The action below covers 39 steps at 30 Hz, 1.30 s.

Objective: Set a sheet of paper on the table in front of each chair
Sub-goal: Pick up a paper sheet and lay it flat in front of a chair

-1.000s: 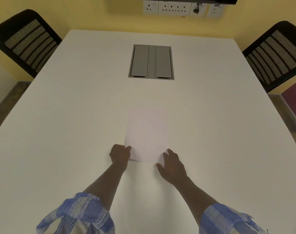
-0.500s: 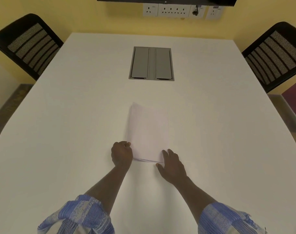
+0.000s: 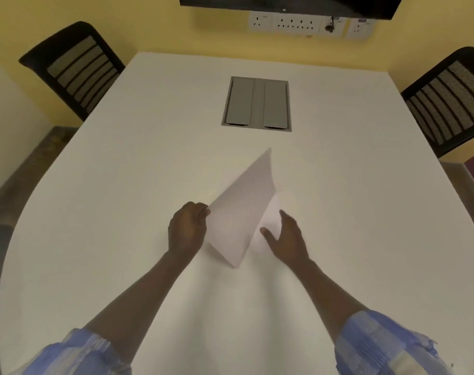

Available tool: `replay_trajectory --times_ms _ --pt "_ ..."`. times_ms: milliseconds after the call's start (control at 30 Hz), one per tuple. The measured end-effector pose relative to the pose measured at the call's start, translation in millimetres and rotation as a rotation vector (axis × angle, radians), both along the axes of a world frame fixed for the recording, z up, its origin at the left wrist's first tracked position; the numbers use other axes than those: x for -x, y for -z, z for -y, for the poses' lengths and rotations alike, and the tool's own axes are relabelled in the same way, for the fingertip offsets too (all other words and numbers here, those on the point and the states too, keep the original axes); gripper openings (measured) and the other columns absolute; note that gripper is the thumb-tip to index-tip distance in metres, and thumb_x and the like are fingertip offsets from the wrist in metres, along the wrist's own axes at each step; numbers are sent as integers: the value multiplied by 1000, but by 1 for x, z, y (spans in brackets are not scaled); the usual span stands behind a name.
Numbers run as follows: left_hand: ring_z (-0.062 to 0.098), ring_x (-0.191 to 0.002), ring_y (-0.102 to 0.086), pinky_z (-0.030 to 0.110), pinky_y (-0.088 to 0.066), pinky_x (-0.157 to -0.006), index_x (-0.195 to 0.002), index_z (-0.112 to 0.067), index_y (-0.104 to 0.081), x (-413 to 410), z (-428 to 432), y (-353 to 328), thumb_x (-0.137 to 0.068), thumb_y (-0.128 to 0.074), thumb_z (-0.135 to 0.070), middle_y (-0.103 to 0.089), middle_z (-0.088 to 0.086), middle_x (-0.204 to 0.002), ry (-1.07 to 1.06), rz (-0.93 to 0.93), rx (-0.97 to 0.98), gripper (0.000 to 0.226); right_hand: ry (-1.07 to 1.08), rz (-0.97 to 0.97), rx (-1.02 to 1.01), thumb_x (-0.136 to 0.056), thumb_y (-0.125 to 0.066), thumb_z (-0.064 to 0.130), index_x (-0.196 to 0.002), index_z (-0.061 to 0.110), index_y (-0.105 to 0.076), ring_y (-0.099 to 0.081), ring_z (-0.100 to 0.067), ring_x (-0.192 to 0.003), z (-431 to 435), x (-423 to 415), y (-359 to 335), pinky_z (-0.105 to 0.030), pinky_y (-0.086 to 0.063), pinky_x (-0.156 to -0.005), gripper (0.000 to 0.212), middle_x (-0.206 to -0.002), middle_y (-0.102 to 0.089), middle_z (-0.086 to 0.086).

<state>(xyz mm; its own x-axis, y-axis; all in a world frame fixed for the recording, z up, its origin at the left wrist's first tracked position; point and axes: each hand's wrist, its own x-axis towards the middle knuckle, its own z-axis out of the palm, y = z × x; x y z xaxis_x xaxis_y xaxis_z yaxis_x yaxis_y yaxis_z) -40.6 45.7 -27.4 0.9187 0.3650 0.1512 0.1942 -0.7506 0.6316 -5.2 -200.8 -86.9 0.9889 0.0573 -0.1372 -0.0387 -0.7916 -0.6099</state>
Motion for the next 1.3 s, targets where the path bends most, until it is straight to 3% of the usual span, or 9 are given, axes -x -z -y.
replay_trajectory --times_ms 233,300,400,533,667,800,1000,1167,1300 --pt "21 -83 -69 36 -53 -78 -90 -14 -78 53 -54 -48 -92 -69 -8 -75 2 -87 100 77 107 11 38 63 -284 -81 -80 45 -157 13 -27 -38 -28 -145 -9 -33 -69 -44 -34 -118 98 -160 -36 -9" --pt "7 -83 -67 21 -50 -77 -88 -21 -78 69 -73 -58 -91 -72 -13 -75 -5 -88 96 55 203 11 -18 -16 -417 -82 -80 43 -153 24 -36 -44 -22 -141 -12 -35 -82 -47 -39 -115 86 -155 -45 1" --pt "1 -89 -67 9 -45 -74 -86 -28 -76 91 -105 -66 -91 -73 -18 -75 -13 -90 69 32 289 12 -142 -131 -518 -85 -78 38 -128 28 -65 -67 -13 -113 -25 -35 -94 -52 -51 -104 46 -122 -72 10" --pt "4 -87 -69 16 -49 -74 -83 -28 -78 119 -148 -71 -90 -74 -25 -77 -13 -87 -2 32 425 9 -226 -164 -575 -85 -77 41 -114 27 -75 -73 -14 -101 -61 -22 -106 -44 -56 -95 32 -110 -77 8" --pt "4 -78 -68 16 -52 -70 -80 -27 -79 144 -183 -72 -88 -76 -27 -77 -10 -84 -151 196 704 8 -245 -206 -664 -86 -76 40 -114 25 -74 -73 -24 -104 -100 -5 -108 -42 -56 -92 32 -111 -77 2" --pt "11 -79 -69 31 -57 -71 -79 -32 -80 167 -206 -59 -91 -72 -33 -78 -8 -84 -408 285 910 15 -243 -271 -667 -83 -75 50 -113 30 -74 -74 -21 -98 -139 10 -104 -38 -57 -84 36 -109 -78 4" --pt "20 -90 -74 36 -57 -77 -101 -28 -76 191 -225 -15 -68 -64 -81 -79 -2 -103 -515 126 1217 64 -185 -376 -677 -78 -79 53 -109 29 -75 -73 -31 -101 -191 24 -83 -50 -57 -91 40 -107 -78 1" --pt "13 -91 -76 32 -56 -77 -94 -34 -77 211 -237 35 -87 -78 -34 -79 -14 -101 -527 -8 1092 7 -121 -464 -675 -77 -80 46 -101 25 -76 -75 -24 -93 -233 26 -60 -43 -60 -83 32 -103 -79 1" --pt "10 -84 -71 27 -52 -67 -91 -34 -71 215 -252 60 -91 -74 -28 -77 -20 -86 -687 -12 1024 7 -79 -486 -604 -89 -72 34 -88 23 -68 -62 -17 -75 -265 27 -39 -28 -46 -64 12 -86 -70 5"
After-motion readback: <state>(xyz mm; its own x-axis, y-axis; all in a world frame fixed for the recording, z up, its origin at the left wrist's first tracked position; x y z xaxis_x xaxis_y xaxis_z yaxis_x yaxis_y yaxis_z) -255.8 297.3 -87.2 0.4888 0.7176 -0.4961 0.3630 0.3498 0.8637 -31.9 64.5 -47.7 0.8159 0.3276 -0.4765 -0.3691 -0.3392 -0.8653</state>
